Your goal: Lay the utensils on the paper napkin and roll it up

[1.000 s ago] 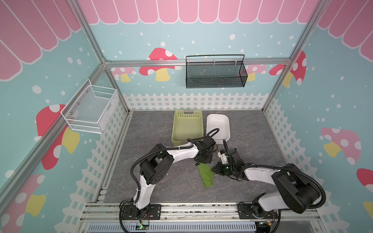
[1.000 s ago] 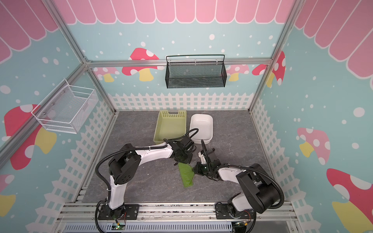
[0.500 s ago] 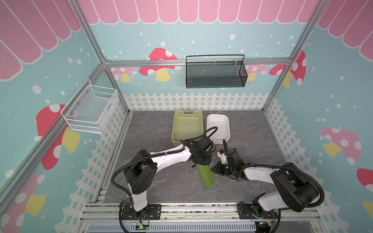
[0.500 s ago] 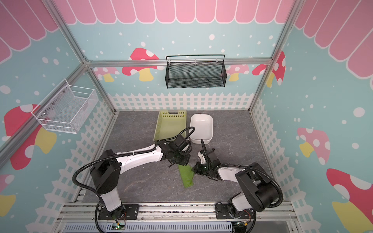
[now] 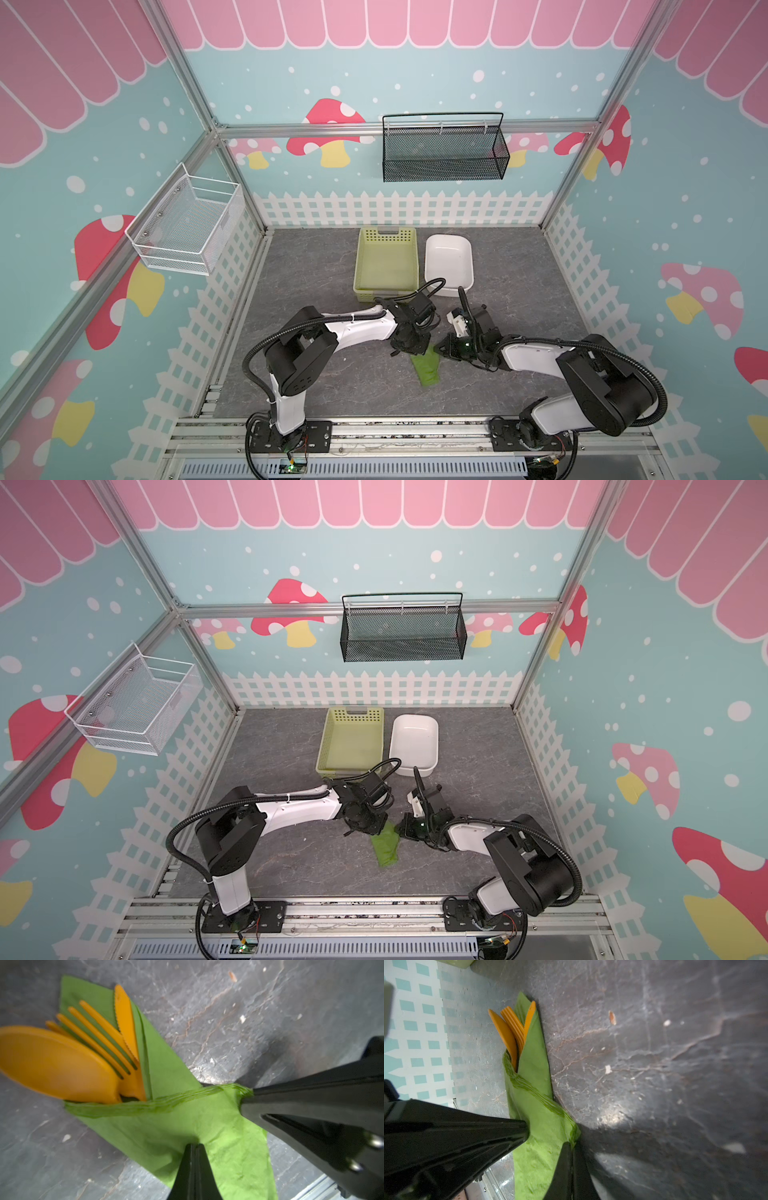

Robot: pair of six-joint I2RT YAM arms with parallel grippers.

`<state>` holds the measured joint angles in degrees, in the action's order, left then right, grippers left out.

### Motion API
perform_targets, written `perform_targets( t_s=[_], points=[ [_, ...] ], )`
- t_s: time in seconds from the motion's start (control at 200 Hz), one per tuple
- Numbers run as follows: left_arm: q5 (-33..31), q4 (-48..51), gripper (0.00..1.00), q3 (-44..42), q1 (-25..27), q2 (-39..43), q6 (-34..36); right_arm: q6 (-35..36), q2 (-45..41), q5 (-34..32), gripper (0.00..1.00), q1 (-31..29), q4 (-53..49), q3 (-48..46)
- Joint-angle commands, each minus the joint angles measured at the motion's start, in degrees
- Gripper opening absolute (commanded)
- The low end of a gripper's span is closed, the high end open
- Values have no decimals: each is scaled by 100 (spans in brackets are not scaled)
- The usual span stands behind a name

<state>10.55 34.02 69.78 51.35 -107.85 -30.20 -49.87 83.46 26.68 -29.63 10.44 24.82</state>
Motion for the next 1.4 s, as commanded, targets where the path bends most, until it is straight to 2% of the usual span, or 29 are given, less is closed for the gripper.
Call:
perform_targets(
  t_s=[0.0, 0.295, 0.455, 0.625, 0.735, 0.906, 1.056, 1.186, 1.396],
  points=[
    [0, -37, 0, -111, 6, -108, 31, 146, 203, -425, 0, -7, -799, 45],
    [-26, -40, 0, -184, 6, -192, 66, 389, 288, -670, 0, -7, -1077, 375],
    [-94, -28, 0, -184, 5, -192, 24, 416, 34, -680, 7, -6, -1257, 461],
    [-175, 2, 0, -201, -1, -176, -13, 340, -770, -716, 17, -7, -1784, 464],
    [-182, 4, 0, -200, -2, -175, -26, 151, -1416, -406, 20, -11, -1971, 256],
    [-185, -3, 0, -193, -2, -183, -39, -362, -2145, 524, 18, -178, -1502, -334],
    [-176, 0, 0, -190, -2, -201, -46, -601, -2132, 829, 23, -437, -1395, -652],
    [-184, -1, 0, -184, -2, -192, -57, -863, -2056, 1082, 29, -504, -858, -954],
    [-192, -1, 0, -184, -2, -192, -60, -1184, -1855, 1246, 30, -524, -130, -1106]
  ],
)
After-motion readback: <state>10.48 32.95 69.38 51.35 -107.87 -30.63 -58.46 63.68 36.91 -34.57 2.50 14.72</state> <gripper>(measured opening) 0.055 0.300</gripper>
